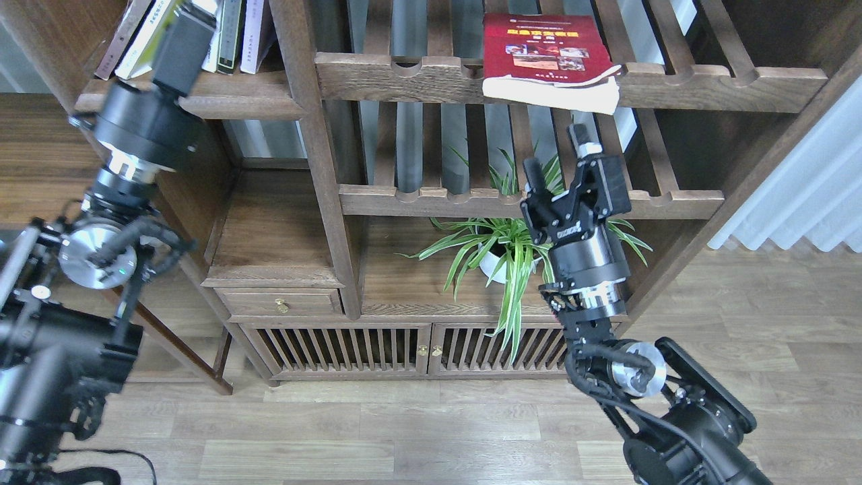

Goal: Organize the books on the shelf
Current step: 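Raise both grippers toward the red book on the top shelf, then pull the red book off the top shelf with the right gripper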

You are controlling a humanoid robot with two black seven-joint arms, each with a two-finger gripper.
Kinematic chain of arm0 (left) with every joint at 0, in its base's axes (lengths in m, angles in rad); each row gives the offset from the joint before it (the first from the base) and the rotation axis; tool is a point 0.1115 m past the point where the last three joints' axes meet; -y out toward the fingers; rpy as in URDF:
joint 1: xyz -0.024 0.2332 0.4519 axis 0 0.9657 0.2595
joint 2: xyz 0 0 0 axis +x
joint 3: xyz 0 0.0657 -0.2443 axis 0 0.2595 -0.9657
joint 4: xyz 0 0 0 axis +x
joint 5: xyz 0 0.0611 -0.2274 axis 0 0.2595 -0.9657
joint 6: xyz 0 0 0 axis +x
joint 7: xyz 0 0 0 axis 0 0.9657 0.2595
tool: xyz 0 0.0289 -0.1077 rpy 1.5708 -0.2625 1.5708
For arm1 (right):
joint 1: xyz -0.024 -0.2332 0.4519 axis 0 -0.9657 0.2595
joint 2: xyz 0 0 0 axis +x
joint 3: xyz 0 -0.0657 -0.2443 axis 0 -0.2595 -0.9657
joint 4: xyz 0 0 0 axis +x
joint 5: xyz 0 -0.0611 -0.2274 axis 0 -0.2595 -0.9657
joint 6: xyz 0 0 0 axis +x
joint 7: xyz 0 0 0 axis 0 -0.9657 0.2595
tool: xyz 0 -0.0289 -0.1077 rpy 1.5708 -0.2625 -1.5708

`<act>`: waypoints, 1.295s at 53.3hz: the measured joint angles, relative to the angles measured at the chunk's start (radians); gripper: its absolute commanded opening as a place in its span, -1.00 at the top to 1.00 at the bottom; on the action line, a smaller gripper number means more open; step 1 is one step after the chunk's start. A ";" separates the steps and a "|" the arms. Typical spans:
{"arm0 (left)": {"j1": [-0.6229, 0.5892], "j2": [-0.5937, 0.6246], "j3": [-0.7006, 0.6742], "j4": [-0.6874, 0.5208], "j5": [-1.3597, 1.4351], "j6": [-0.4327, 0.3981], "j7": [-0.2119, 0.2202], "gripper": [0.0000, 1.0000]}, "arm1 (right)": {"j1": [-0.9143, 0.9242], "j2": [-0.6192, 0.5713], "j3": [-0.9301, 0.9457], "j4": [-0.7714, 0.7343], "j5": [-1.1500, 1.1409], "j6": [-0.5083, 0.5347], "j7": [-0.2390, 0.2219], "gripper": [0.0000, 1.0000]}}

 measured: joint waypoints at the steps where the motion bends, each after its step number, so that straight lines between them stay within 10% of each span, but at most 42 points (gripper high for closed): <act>1: 0.006 -0.005 0.009 0.000 0.000 0.000 0.000 -0.99 | 0.006 0.000 0.003 0.000 0.000 0.000 0.000 -0.95; 58: 0.157 -0.046 0.157 0.001 0.002 0.000 0.023 -0.99 | 0.203 0.002 0.040 -0.008 -0.005 -0.349 -0.005 -0.87; 69: 0.168 -0.046 0.148 0.002 0.002 0.000 0.022 -0.99 | 0.215 0.013 0.049 -0.006 -0.004 -0.376 0.004 -0.06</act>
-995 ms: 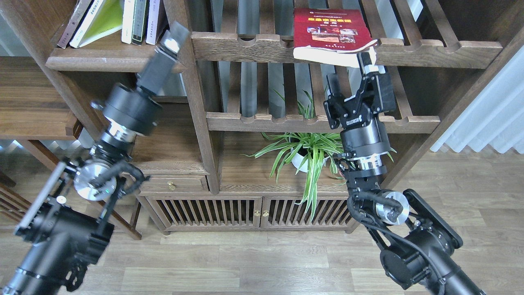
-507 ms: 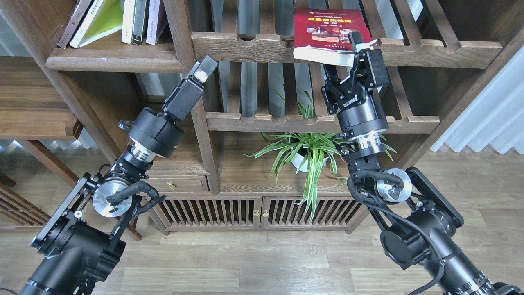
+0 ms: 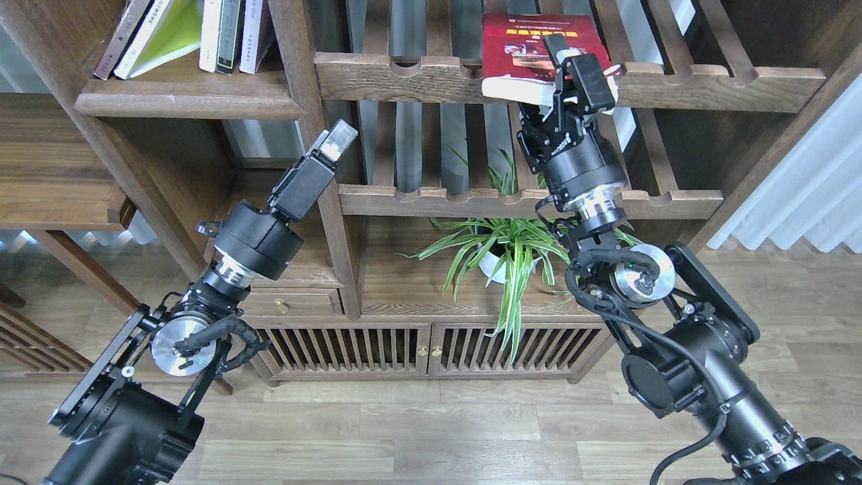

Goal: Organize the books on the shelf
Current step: 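Pull the red book off the top shelf with the right gripper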

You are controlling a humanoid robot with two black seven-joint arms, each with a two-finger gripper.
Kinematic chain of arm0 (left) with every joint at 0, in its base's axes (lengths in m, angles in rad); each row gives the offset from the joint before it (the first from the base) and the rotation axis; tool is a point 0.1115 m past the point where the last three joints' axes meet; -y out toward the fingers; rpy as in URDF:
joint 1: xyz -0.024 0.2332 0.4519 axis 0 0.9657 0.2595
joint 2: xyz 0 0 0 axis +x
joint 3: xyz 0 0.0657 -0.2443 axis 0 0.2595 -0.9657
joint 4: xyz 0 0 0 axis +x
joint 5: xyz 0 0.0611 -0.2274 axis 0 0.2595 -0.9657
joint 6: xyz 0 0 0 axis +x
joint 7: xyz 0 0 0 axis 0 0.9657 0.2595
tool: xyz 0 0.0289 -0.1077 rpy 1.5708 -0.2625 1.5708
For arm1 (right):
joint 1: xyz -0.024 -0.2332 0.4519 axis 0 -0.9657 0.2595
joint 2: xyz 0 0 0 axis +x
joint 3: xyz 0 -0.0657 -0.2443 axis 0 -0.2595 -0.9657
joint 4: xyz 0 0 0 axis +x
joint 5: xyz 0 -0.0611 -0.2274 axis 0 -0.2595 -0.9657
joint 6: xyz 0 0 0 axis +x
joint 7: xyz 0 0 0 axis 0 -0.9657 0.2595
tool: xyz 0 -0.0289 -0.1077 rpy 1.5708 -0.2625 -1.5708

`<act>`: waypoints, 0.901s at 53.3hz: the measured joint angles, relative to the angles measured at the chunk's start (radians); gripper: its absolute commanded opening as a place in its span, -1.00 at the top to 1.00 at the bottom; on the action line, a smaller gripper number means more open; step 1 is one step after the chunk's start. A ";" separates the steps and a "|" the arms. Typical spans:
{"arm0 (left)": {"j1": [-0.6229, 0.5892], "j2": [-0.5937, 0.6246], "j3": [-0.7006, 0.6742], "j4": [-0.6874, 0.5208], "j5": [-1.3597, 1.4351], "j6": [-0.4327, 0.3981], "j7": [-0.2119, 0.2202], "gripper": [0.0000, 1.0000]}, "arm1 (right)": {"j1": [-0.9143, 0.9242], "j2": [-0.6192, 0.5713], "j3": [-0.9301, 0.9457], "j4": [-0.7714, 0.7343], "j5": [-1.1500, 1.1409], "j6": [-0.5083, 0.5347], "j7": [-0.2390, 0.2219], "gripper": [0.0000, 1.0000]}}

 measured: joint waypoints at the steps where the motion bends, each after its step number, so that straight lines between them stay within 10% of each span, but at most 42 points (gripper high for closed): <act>1: 0.004 0.000 -0.002 0.000 0.000 0.000 0.000 -0.99 | 0.000 0.001 0.000 0.000 0.000 0.000 0.000 -0.01; 12: 0.040 0.000 -0.010 0.003 -0.001 0.000 -0.001 -0.97 | -0.012 -0.001 -0.003 -0.008 -0.011 0.006 0.009 0.91; 18: 0.065 0.000 0.004 0.010 -0.072 0.000 0.000 -0.93 | -0.026 -0.009 -0.011 -0.015 -0.012 0.173 0.000 0.94; 23: 0.072 0.000 0.019 0.012 -0.157 0.000 0.010 -0.91 | -0.098 -0.015 -0.031 -0.016 -0.014 0.362 -0.120 0.94; 36: 0.071 0.000 0.051 -0.002 -0.479 0.000 0.112 -0.79 | -0.328 -0.066 -0.121 0.120 -0.018 0.377 -0.186 0.95; 48: 0.043 0.000 0.231 -0.003 -0.599 0.000 0.122 -0.77 | -0.372 -0.080 -0.199 0.141 -0.136 0.376 -0.202 0.95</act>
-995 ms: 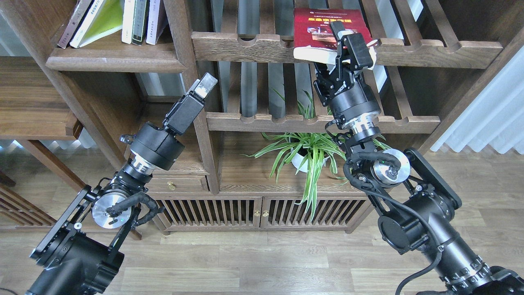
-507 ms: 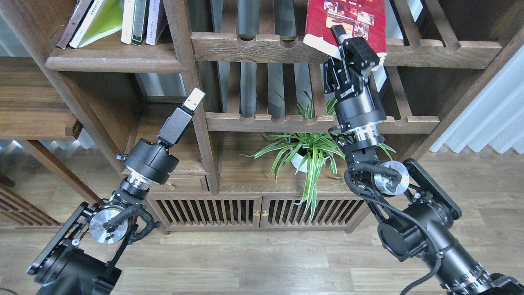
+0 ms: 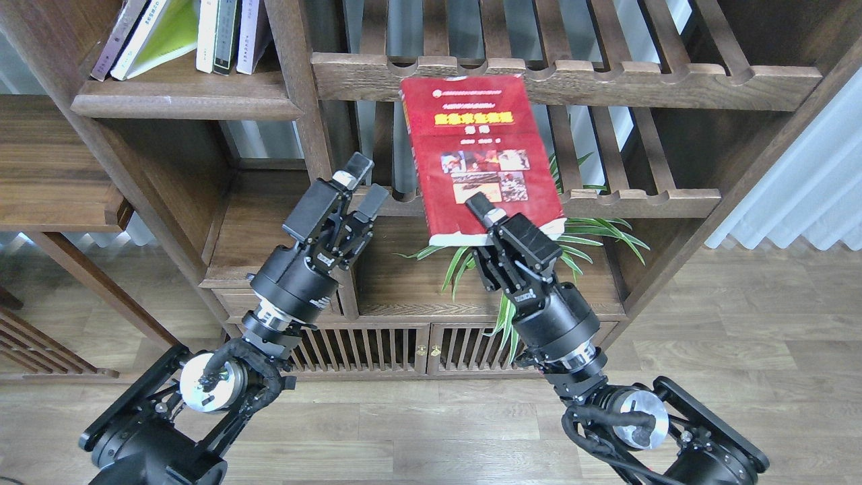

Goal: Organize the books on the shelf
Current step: 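Pull the red book off the top shelf with the right gripper, then hold the red book between both grippers and tilt it upright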

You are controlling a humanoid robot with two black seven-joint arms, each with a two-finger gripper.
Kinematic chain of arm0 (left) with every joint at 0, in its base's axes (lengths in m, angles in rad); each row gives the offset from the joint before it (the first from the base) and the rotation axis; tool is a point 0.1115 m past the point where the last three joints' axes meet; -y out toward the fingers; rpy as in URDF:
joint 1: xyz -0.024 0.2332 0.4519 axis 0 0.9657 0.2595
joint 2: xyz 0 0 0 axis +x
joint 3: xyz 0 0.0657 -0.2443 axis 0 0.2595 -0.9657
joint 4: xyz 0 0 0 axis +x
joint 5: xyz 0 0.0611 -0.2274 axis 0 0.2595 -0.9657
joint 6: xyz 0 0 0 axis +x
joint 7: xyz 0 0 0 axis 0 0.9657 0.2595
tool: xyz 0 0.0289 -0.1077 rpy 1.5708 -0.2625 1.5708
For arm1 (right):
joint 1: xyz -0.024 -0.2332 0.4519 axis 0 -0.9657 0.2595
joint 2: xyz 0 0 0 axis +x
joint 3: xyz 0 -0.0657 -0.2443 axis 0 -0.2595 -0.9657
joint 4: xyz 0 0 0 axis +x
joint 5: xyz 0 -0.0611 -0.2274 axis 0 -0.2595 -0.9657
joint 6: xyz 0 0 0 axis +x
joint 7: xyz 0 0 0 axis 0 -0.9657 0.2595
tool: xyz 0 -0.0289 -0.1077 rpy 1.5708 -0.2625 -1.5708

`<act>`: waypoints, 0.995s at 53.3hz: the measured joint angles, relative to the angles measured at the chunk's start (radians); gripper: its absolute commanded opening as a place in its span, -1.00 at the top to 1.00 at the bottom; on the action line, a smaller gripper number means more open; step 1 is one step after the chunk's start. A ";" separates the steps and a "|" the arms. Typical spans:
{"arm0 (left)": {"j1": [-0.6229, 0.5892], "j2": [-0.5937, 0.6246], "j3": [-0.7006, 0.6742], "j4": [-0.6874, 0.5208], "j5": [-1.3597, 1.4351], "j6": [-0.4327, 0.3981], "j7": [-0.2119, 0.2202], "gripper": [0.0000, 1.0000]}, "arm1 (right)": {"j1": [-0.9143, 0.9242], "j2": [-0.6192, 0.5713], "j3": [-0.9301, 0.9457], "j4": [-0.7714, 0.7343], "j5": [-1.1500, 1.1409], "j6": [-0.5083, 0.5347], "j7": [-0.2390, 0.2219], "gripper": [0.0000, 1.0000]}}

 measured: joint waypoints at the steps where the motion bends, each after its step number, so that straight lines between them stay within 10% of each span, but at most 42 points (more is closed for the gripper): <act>1: -0.001 0.000 0.006 0.000 -0.005 0.000 0.003 -0.77 | -0.002 -0.001 -0.006 0.000 -0.003 0.000 -0.004 0.95; 35: -0.093 0.276 0.193 0.001 -0.283 0.000 0.121 -0.73 | -0.058 0.002 -0.127 -0.026 -0.096 0.000 -0.067 0.94; 53: -0.131 0.300 0.239 0.002 -0.305 0.000 0.162 -0.34 | -0.055 0.015 -0.148 -0.035 -0.128 0.000 -0.069 0.93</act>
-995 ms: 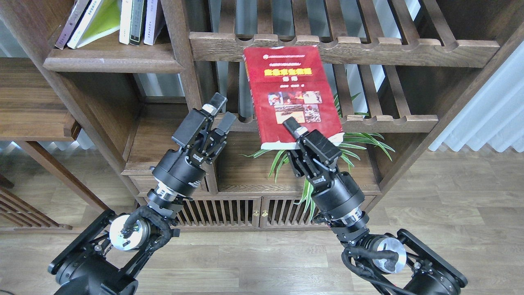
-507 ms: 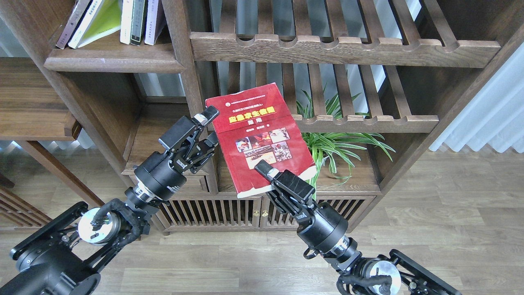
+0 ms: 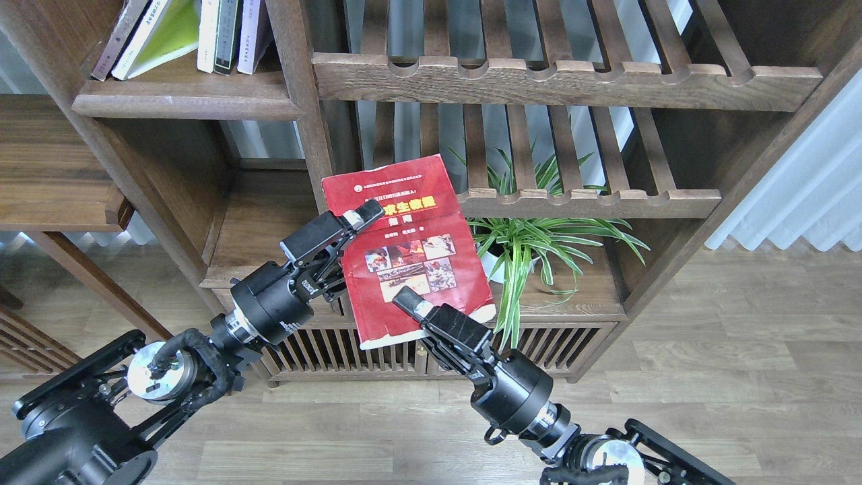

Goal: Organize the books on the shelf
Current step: 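Hold the red book between both grippers and tilt it upright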

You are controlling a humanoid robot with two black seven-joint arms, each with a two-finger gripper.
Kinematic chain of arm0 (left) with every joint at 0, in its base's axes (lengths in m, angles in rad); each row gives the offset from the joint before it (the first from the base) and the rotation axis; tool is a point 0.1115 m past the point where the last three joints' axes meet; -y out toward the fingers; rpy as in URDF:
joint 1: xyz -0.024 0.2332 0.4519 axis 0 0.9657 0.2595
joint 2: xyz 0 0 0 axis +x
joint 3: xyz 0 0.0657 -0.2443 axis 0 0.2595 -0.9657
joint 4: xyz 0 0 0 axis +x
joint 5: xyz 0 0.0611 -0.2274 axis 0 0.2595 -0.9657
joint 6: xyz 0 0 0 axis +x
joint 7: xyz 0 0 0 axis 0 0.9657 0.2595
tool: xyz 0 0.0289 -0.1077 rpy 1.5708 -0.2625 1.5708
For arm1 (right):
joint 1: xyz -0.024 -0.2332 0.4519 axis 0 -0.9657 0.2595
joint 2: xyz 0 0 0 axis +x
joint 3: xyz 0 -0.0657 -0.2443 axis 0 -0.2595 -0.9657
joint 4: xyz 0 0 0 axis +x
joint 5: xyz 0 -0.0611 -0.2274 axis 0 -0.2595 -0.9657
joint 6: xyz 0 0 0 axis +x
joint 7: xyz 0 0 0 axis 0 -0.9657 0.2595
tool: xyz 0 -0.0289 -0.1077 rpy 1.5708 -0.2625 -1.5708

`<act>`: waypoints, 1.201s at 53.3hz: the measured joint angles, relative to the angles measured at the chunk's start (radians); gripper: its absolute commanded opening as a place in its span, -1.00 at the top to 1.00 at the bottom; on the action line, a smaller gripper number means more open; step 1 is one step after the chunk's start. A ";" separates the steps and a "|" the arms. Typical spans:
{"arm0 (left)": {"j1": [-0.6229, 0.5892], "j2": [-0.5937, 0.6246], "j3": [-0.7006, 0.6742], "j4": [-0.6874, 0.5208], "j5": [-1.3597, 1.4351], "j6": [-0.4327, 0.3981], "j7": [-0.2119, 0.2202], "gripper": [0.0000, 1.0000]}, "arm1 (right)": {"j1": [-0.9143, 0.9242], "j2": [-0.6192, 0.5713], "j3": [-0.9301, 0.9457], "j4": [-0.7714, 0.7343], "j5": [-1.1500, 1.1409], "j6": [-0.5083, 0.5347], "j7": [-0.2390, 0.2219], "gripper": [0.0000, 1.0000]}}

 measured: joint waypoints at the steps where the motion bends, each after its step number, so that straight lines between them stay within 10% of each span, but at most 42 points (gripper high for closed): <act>1: -0.002 0.002 0.000 0.000 -0.001 0.000 0.003 -0.28 | 0.001 0.001 0.000 -0.001 -0.001 0.000 0.000 0.93; 6: -0.004 0.010 0.001 0.000 -0.001 0.000 0.016 0.04 | 0.001 0.002 0.001 -0.003 -0.002 0.000 0.000 0.93; 11: -0.004 0.013 0.014 -0.001 -0.003 0.000 0.031 0.77 | 0.002 0.003 0.004 -0.004 -0.002 0.000 0.000 0.93; 31: -0.004 0.022 0.033 0.000 -0.003 0.000 0.032 0.83 | 0.001 0.011 0.010 -0.011 -0.003 0.000 0.000 0.84; 64: -0.002 0.045 0.024 0.000 -0.005 0.000 0.030 0.87 | -0.050 0.064 0.147 -0.016 -0.002 0.000 0.007 -0.67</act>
